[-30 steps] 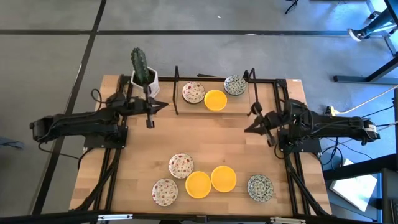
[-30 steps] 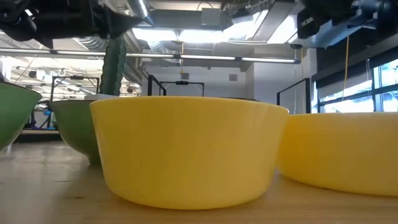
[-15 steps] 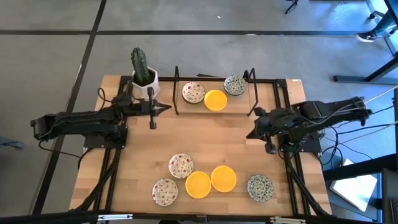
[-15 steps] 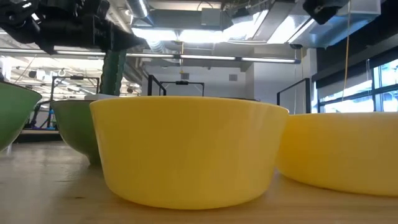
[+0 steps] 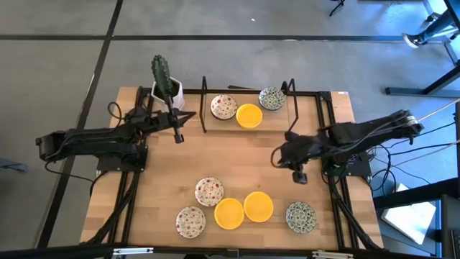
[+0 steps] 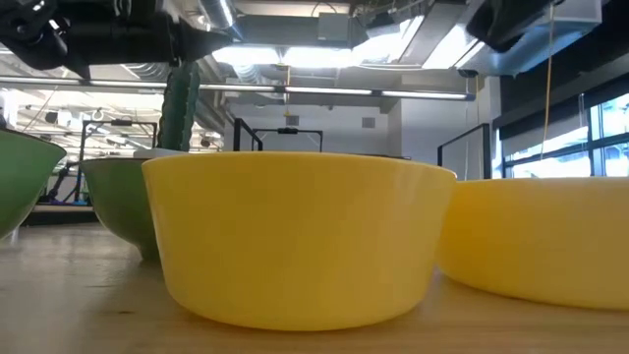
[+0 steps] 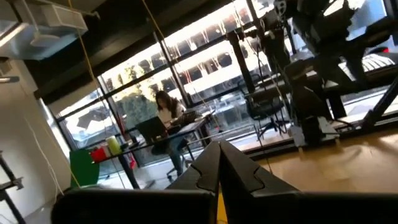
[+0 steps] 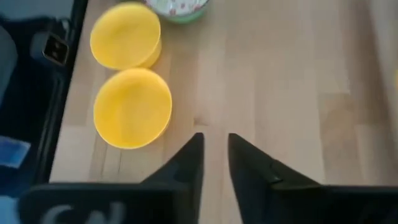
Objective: Pick & Place Mini bowls
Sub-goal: Stack the yellow bowl on top of the yellow bowl on the shelf
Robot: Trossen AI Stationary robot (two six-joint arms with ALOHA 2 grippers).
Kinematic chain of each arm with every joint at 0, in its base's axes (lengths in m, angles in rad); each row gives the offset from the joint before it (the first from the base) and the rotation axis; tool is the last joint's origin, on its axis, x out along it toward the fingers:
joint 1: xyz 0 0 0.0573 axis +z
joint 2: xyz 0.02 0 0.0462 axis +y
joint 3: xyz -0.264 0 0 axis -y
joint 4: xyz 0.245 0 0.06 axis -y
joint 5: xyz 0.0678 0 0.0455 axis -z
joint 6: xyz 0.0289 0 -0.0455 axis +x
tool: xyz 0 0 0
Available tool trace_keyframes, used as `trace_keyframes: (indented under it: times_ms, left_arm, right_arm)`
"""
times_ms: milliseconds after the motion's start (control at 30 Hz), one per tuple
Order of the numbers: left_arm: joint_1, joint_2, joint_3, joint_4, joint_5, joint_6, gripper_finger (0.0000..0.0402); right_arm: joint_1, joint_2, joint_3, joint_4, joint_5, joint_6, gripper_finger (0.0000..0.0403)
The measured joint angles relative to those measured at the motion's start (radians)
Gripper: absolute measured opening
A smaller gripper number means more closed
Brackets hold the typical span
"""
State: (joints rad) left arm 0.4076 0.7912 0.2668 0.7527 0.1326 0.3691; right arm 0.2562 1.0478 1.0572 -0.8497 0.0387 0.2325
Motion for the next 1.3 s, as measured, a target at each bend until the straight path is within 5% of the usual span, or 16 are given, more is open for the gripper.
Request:
trace_keyframes:
  times_ms: [233, 400, 1300]
  left_arm:
    - [0.000, 0.019, 0.000, -0.002, 0.000, 0.000, 0.0003]
    - [0.000, 0.037, 0.000, -0.002, 0.000, -0.010, 0.0003]
    - [0.000, 0.085, 0.000, -0.001, -0.001, -0.015, 0.0003]
  right_arm:
    - [0.025, 0.149, -0.034, 0.121, -0.012, -0.073, 0.0164]
    - [0.032, 0.258, -0.034, 0.192, -0.125, -0.083, 0.0204]
    - [0.033, 0.574, -0.034, 0.404, -0.251, -0.086, 0.0214]
